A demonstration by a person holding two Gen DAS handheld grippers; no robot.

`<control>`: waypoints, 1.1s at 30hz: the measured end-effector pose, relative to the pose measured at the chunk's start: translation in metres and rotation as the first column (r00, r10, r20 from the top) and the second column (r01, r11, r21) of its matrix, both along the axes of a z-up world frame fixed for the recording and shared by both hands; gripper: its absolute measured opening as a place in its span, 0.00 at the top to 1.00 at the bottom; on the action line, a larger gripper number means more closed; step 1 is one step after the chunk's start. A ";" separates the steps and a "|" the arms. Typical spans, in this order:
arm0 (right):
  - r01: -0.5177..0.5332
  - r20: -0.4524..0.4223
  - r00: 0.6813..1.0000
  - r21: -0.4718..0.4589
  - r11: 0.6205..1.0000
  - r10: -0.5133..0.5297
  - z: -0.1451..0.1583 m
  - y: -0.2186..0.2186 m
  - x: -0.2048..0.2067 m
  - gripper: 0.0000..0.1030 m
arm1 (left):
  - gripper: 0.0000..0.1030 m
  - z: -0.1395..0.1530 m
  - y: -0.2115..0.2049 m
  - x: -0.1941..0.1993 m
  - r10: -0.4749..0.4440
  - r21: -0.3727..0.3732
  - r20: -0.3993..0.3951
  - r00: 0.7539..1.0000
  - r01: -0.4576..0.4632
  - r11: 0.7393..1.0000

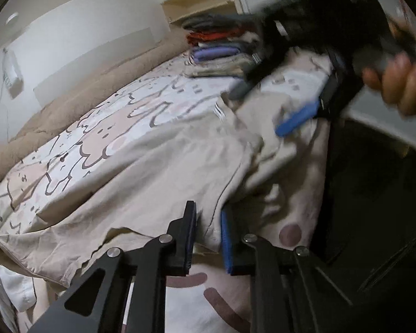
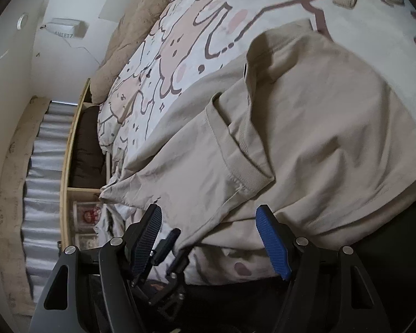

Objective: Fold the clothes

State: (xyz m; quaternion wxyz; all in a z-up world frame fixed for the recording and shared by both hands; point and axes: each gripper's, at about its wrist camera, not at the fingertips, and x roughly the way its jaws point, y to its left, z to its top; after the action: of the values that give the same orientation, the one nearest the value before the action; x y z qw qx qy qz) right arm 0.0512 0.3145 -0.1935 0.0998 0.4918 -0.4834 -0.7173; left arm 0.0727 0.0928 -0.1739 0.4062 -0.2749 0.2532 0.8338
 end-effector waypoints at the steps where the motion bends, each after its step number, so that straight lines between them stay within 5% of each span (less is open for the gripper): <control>1: 0.001 0.005 1.000 -0.030 1.000 -0.001 -0.003 -0.001 0.000 0.31 | 0.84 0.005 -0.001 -0.004 0.011 0.023 0.020 1.000 -0.012 1.000; 9: 0.051 0.036 0.998 -0.226 0.973 -0.043 -0.026 -0.014 -0.007 0.31 | 0.89 0.021 -0.013 -0.051 0.114 0.166 0.204 0.972 -0.149 0.975; 16: 0.079 0.030 0.997 -0.220 0.972 -0.074 -0.032 -0.024 -0.037 0.32 | 0.91 0.014 -0.011 -0.042 0.070 0.150 0.242 0.968 -0.108 0.983; 19: 0.084 0.034 0.996 -0.167 0.982 -0.080 -0.032 -0.022 -0.044 0.44 | 0.91 0.011 -0.011 -0.038 0.061 0.146 0.250 0.966 -0.099 0.984; 23: 0.039 0.029 0.999 -0.054 0.998 -0.037 -0.027 -0.021 -0.052 0.89 | 0.91 0.013 -0.013 -0.034 0.054 0.158 0.244 0.968 -0.095 0.983; 24: 0.017 0.011 1.000 -0.014 1.000 -0.017 -0.021 -0.021 -0.053 0.93 | 0.91 0.015 -0.015 -0.033 0.053 0.165 0.239 0.970 -0.095 0.982; 26: -0.021 -0.042 0.999 0.092 0.996 0.025 0.000 -0.023 -0.055 0.95 | 0.88 0.019 -0.018 -0.030 0.051 0.181 0.231 0.972 -0.095 0.979; 30: -0.065 -0.166 0.978 0.347 0.936 0.129 0.058 -0.025 -0.065 0.96 | 0.39 0.044 -0.040 -0.033 0.065 0.261 0.222 0.973 -0.123 0.957; 33: -0.063 -0.246 0.948 0.484 0.873 0.204 0.110 -0.020 -0.087 0.96 | 0.36 0.069 -0.059 -0.042 0.131 0.287 0.154 0.979 -0.172 0.942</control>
State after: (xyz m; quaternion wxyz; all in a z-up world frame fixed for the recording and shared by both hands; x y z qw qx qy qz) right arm -0.0355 0.2949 -0.0831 0.0971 0.4236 -0.2400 -0.8681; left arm 0.0304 0.0341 -0.1052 0.3935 -0.2837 0.0748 0.8712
